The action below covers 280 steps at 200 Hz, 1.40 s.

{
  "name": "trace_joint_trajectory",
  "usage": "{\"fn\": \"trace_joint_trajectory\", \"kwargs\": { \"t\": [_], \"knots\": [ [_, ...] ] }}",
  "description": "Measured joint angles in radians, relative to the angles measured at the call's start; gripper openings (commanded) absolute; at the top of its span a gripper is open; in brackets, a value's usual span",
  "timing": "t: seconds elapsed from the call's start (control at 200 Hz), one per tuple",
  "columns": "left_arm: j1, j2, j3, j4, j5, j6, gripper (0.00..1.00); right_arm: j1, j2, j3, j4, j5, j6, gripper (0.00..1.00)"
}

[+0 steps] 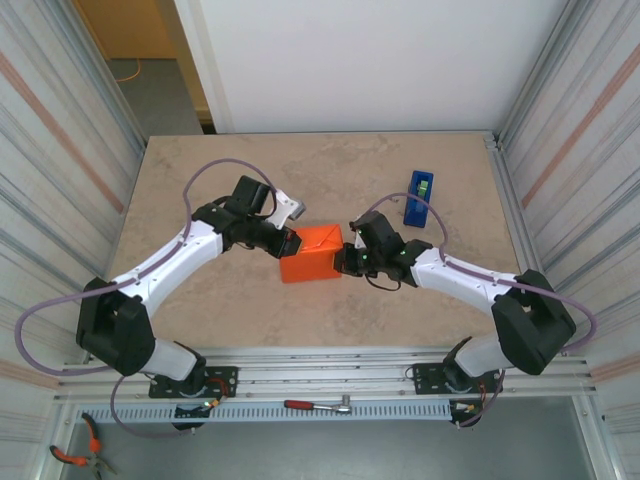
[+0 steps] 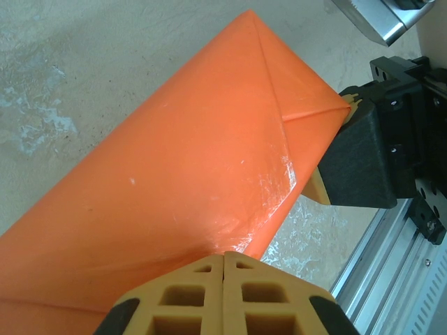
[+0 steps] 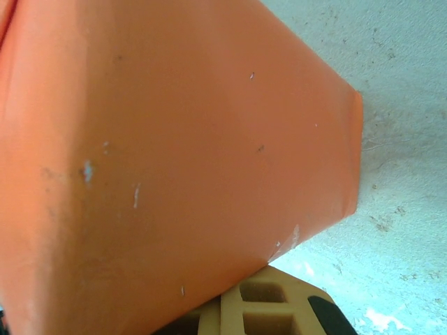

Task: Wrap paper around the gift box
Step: Rotate the gift box at the center of the table, then tear off the tape with the cutter.

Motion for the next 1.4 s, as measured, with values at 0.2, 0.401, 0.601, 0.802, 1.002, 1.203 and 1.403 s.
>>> {"fn": "trace_joint_trajectory", "kwargs": {
  "t": [0.2, 0.401, 0.601, 0.802, 1.002, 1.203, 1.403],
  "knots": [
    [-0.003, -0.003, -0.004, 0.001, 0.001, -0.004, 0.00, -0.005, -0.164, -0.055, -0.092, 0.085, -0.007, 0.34],
    [-0.003, -0.004, -0.006, 0.004, -0.001, -0.004, 0.00, -0.045, -0.352, -0.060, -0.245, 0.231, -0.062, 0.73],
    [-0.004, -0.006, -0.008, 0.009, -0.009, -0.004, 0.00, -0.134, -0.385, -0.031, -0.359, 0.299, -0.155, 0.99],
    [-0.005, -0.008, -0.010, 0.015, -0.016, -0.004, 0.00, -0.190, -0.385, 0.048, -0.404, 0.386, -0.198, 0.99],
    [-0.008, -0.008, -0.010, 0.016, -0.023, -0.004, 0.00, -0.365, -0.382, 0.074, -0.397, 0.380, -0.211, 0.99],
    [-0.016, -0.013, -0.013, 0.022, -0.042, -0.004, 0.00, -0.661, -0.319, 0.074, -0.331, 0.148, -0.225, 0.99],
    [-0.017, -0.014, -0.014, 0.023, -0.045, -0.004, 0.00, -0.838, -0.190, 0.081, -0.207, -0.092, -0.216, 0.93]
  ]
}}
